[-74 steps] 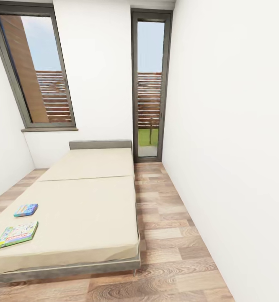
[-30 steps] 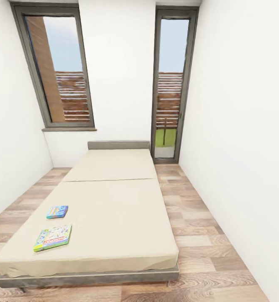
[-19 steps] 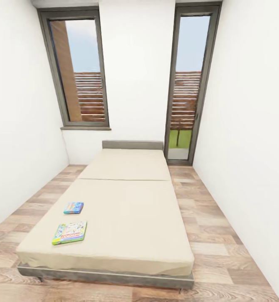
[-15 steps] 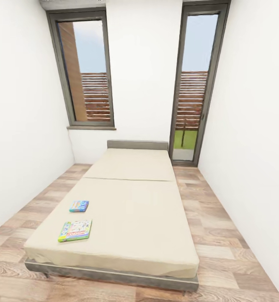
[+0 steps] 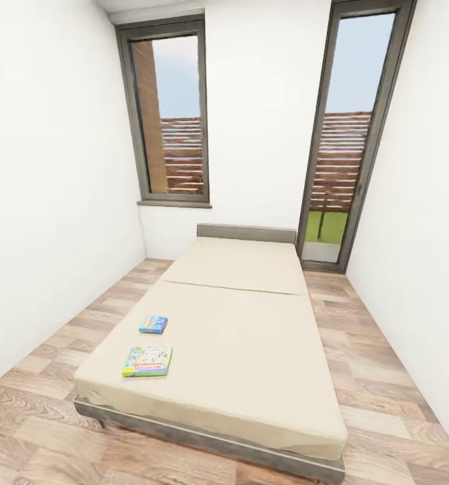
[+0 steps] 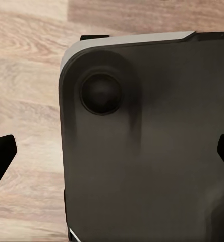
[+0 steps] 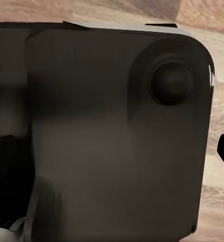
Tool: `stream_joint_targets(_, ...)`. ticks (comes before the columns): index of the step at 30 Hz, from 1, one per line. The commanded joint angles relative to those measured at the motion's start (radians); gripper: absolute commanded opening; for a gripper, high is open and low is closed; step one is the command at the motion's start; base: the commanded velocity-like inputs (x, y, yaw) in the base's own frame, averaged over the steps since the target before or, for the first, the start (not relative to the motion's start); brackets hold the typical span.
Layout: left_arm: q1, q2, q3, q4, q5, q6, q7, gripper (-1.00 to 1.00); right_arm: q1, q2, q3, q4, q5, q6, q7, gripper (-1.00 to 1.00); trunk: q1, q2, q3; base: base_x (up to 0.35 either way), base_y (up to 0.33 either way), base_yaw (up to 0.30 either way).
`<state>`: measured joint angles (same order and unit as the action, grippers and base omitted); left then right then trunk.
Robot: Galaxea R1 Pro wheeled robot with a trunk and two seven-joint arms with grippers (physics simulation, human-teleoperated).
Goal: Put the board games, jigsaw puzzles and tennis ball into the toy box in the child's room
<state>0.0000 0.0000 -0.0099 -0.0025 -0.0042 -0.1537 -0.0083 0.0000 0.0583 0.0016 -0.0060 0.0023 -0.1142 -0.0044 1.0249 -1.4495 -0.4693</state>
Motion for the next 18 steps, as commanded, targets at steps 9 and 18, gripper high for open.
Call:
stream_joint_targets(9, 0.000, 0.000, -0.001, 0.000, 0.000, -0.003, -0.001, 1.00, 0.000, 0.000, 0.000, 0.000, -0.001, -0.004, -0.001, 1.00, 0.000, 0.000, -0.001, 0.151, 0.166, 0.028)
stream_joint_targets(18, 0.000, 0.001, -0.001, 0.000, 0.000, -0.004, -0.001, 1.00, 0.000, 0.000, 0.000, 0.000, -0.001, -0.003, 0.000, 1.00, 0.000, 0.000, -0.001, 0.105, 0.089, 0.003)
